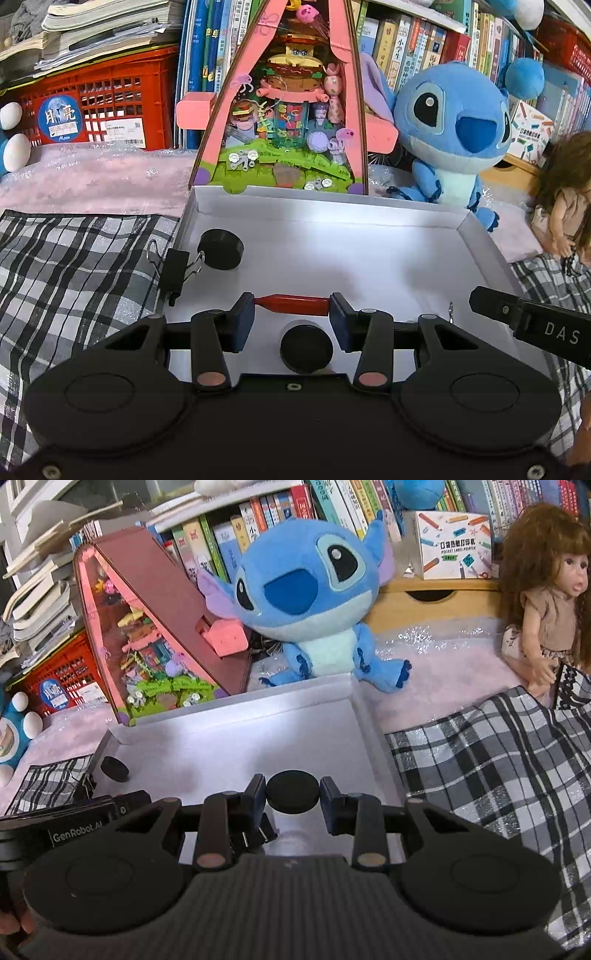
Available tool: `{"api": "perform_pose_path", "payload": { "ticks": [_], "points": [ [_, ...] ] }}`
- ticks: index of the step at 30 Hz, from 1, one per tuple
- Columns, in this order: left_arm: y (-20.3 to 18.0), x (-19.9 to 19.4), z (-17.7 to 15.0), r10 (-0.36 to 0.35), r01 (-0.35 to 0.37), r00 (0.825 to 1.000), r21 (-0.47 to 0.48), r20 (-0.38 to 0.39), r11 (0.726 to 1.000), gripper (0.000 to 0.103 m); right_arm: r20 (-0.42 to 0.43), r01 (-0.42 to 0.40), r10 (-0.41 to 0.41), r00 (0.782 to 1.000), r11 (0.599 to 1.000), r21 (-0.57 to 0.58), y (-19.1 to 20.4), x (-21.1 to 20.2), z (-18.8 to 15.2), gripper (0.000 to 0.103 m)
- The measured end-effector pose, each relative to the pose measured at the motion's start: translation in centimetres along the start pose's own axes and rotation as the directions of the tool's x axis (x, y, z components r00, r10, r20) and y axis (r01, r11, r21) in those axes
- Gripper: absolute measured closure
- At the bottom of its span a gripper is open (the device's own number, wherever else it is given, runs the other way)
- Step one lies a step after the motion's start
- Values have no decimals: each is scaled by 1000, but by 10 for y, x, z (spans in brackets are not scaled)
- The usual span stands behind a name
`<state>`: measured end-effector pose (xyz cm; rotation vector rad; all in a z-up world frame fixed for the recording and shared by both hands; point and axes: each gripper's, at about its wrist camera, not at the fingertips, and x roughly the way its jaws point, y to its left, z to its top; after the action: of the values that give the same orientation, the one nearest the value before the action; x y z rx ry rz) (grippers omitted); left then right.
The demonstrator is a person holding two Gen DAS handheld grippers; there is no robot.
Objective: Organize rigid objects
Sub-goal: 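Open both tools to drop the red stick and black lid in the tray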
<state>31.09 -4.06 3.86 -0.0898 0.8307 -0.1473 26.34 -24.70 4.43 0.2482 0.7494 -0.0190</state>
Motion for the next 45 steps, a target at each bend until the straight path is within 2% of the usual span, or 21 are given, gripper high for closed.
{"api": "perform_pose_path", "payload": {
  "ticks": [20, 30, 45],
  "points": [
    [-4, 10, -4, 33, -33, 999, 21, 7, 999, 61, -28, 14, -14, 999, 1000, -6, -1, 19, -9, 64],
    [-6, 12, -5, 40, -41, 999, 36, 22, 998, 61, -35, 8, -8, 999, 1000, -5, -1, 21, -11, 71],
    [-9, 10, -9, 50, -53, 998, 66, 50, 996, 59, -33, 8, -8, 999, 1000, 9, -4, 21, -14, 67]
  ]
}}
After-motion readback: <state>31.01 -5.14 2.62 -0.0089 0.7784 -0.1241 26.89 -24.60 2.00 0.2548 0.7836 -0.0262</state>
